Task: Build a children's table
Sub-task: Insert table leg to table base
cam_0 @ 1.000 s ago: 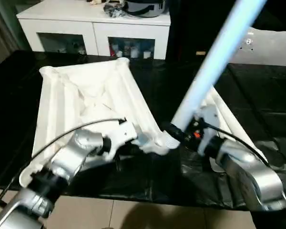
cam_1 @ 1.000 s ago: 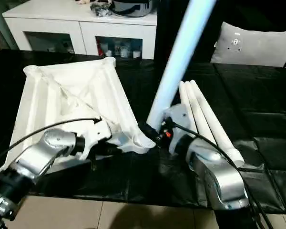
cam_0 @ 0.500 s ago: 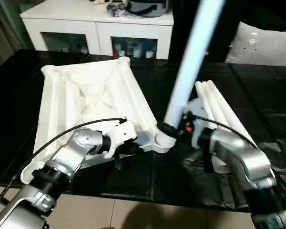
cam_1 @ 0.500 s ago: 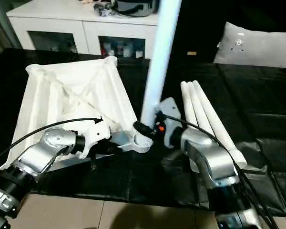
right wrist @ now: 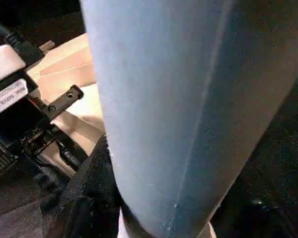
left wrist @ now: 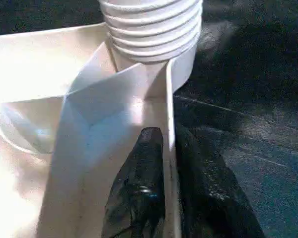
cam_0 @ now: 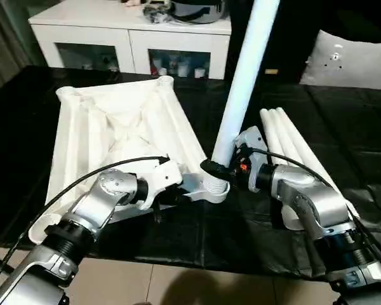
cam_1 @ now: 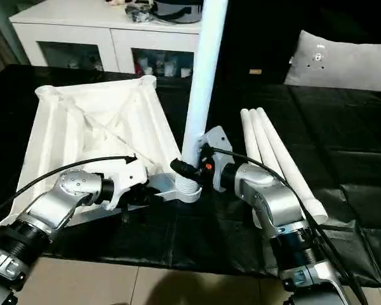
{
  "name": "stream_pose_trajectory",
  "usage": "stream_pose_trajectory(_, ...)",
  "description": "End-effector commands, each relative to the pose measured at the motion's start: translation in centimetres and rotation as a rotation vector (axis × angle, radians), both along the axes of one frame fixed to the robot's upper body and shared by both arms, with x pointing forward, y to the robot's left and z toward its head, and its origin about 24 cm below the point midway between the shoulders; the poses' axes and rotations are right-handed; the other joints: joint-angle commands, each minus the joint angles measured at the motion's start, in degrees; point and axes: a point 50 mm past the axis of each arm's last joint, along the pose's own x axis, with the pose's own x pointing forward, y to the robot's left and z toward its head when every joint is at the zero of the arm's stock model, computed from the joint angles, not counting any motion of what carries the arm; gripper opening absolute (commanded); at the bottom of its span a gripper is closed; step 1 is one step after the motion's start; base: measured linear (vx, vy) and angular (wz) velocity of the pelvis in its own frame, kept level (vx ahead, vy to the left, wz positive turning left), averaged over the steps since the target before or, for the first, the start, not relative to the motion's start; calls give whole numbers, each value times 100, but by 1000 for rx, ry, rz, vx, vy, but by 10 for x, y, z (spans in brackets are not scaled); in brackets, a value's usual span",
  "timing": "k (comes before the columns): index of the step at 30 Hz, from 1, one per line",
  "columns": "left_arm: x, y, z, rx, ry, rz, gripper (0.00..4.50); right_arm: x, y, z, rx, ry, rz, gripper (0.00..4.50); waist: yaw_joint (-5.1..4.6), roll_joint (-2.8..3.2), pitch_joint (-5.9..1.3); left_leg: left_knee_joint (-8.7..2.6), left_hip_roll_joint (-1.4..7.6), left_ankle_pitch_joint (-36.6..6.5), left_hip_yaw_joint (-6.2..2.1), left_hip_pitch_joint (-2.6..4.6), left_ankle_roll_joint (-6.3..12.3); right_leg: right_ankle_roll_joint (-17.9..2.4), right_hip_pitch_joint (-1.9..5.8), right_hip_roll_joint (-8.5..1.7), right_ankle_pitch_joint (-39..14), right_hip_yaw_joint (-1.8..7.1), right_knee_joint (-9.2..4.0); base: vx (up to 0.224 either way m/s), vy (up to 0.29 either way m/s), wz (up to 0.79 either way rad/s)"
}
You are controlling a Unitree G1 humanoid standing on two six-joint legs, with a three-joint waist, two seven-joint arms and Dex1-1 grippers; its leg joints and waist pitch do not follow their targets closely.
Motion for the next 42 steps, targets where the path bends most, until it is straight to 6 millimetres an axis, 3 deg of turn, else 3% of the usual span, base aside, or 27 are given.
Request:
stream_pose_trajectory(1, -1, 6, -7, 6, 45, 31, 99, -2, -4, -15, -49, 65, -9, 188, 23, -3, -281, -485, 374, -967, -94, -21, -22, -1041, 234, -550, -1446, 323, -506, 0, 0, 0)
stream_pose_trajectory(13, -4, 15, -17, 61, 135, 28, 1, -2, -4, -21, -64, 77, 2, 188, 6, -14, -263, -518, 389, -1152, -101, -15, -46, -1043, 219, -562, -1686, 331, -542, 0, 0, 0)
stream_pose_trajectory(22, -6, 11, -15, 75, 101, -39, 0, -1, -4, -24, -104, 105, 28, 188, 3, -30, -259, -530, 399, -1222, -102, -5, -41, -1013, 211, -566, -1781, 334, -552, 0, 0, 0)
stream_pose_trajectory(28, -8, 4, -10, 54, 96, -96, 0, -2, -2, -31, -131, 173, 76, 188, 3, -29, -277, -521, 398, -1052, -93, -15, -6, -1101, 224, -562, -1431, 333, -523, 0, 0, 0)
stream_pose_trajectory(34, -7, -1, -6, 1, 92, -83, 0, 4, -5, -31, 21, 205, 1, 188, -1, -24, -263, -533, 405, -1185, -91, 1, -26, -1152, 218, -579, -1587, 338, -549, 0, 0, 0)
stream_pose_trajectory(35, -6, -1, -6, -1, 89, -74, 0, 3, -8, -30, 83, 215, -23, 188, 6, -51, -268, -538, 411, -1132, -95, -5, -8, -1149, 229, -577, -1553, 333, -543, 0, 0, 0)
stream_pose_trajectory(39, -4, 0, -5, -12, 86, -50, 0, -4, -18, -33, 230, 246, -72, 188, 60, -28, -307, -523, 424, -824, -77, -4, 68, -1261, 238, -562, -874, 318, -489, 0, 0, 0)
stream_pose_trajectory(40, -4, 1, -6, -15, 85, -44, 0, -7, -20, -35, 259, 248, -83, 188, 71, 32, -311, -515, 421, -743, -79, -7, 82, -1310, 236, -567, -681, 314, -468, 0, 0, 0)
stream_pose_trajectory(42, -4, 1, -6, -19, 85, -35, 0, -14, -23, -41, 284, 245, -103, 187, 78, -19, -307, -520, 414, -771, -68, -14, 107, -1326, 261, -571, -687, 309, -483, 0, 0, 0)
